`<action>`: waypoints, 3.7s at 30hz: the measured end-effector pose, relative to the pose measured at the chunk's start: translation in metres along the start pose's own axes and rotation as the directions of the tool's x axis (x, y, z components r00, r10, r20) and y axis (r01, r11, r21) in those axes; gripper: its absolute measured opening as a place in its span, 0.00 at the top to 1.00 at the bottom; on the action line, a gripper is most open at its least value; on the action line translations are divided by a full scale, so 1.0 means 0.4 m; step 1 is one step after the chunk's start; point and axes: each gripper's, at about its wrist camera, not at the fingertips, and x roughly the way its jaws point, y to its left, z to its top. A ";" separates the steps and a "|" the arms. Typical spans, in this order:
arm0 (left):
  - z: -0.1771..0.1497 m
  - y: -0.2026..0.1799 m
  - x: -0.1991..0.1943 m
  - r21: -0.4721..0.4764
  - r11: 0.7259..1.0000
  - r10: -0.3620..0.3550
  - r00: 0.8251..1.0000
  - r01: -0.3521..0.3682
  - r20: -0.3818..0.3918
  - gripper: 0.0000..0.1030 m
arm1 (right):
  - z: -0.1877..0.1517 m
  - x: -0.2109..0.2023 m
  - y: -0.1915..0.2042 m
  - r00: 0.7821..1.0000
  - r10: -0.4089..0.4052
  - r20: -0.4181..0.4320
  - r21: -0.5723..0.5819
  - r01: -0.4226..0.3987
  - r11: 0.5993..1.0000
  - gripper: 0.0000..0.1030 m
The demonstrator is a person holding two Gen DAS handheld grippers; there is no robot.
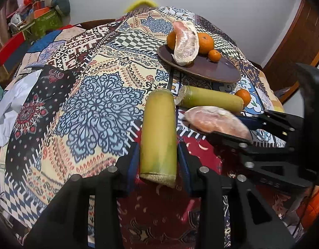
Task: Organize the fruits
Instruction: 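Grasp the green gourd with the left tool while the right tool grasps another pomelo segment, then lower the green gourd onto the plate with the left tool while the right tool places the pomelo segment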
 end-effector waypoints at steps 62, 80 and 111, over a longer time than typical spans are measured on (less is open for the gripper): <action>0.257 -0.211 -0.063 0.174 0.984 -0.072 0.982 0.041 0.176 0.63 | 0.042 -0.235 -0.311 0.951 -0.147 0.271 0.307 0.060 0.950 0.61; 0.364 -0.239 0.074 0.185 0.977 -0.130 0.985 0.108 0.117 0.63 | 0.110 -0.120 -0.358 0.964 -0.121 0.236 0.306 0.044 0.951 0.61; 0.469 -0.210 0.226 0.115 0.988 -0.115 0.991 0.106 0.075 0.62 | 0.174 0.021 -0.359 0.983 -0.088 0.163 0.271 0.041 0.962 0.60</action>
